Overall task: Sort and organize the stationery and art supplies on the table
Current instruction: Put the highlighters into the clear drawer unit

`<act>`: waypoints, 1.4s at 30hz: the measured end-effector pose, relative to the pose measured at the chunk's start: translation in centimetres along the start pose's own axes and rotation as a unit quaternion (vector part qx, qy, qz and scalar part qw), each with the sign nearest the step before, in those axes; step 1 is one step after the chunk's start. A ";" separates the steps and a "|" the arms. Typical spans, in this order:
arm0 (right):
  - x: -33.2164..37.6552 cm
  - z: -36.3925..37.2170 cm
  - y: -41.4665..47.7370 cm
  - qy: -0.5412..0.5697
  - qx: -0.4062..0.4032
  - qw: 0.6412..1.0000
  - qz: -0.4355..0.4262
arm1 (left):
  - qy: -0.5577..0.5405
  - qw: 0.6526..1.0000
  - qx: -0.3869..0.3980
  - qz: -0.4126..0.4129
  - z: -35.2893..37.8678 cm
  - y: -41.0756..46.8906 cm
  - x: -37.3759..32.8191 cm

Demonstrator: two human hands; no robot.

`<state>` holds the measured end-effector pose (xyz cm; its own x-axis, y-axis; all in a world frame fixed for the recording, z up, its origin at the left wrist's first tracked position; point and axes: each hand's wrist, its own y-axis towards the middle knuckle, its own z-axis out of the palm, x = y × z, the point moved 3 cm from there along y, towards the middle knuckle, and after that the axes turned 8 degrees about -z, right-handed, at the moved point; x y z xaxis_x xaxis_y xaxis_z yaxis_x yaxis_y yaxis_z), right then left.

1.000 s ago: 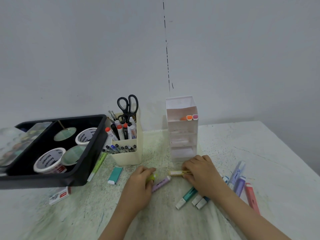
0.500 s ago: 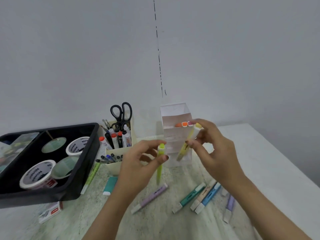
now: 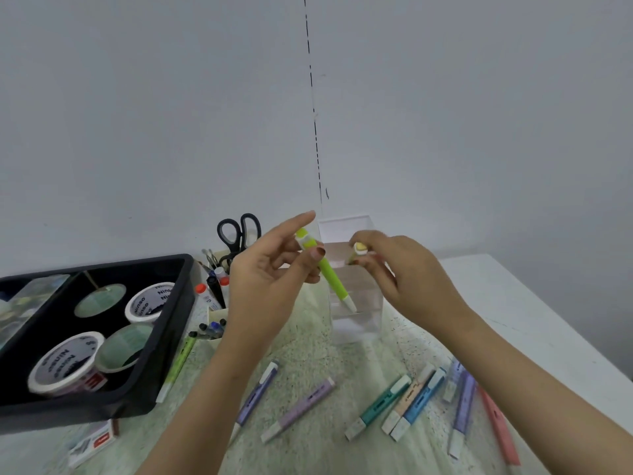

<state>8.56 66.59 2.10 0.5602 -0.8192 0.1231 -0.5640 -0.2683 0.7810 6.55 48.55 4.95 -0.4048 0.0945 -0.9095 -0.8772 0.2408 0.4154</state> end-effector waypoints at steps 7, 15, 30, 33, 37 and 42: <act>-1.7 1.8 -0.3 -0.066 0.035 0.997 -0.022 | 0.009 1.000 0.008 0.013 -0.3 0.6 0.5; -1.9 2.3 -0.8 -0.089 -0.015 0.995 0.049 | 0.025 0.998 -0.031 0.048 -0.9 1.6 0.5; -2.3 2.1 -0.9 0.107 -0.008 0.986 0.128 | 0.201 0.957 -0.059 0.198 -0.2 1.9 1.2; -1.7 0.8 -0.4 0.089 -0.026 0.990 0.103 | 0.237 0.942 -0.057 0.230 -0.1 1.9 1.3; -1.0 -0.3 -0.2 0.014 0.016 0.999 0.035 | 0.274 0.926 -0.042 0.256 0.2 1.9 1.4; -1.5 0.2 -1.0 -0.037 0.068 0.997 -0.010 | 0.313 0.912 -0.032 0.264 0.6 1.9 1.8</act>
<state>8.18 68.03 1.04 0.5294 -0.8463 0.0594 -0.6329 -0.3473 0.6920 4.29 49.73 4.12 -0.8260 -0.3931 -0.4040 -0.5219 0.2627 0.8115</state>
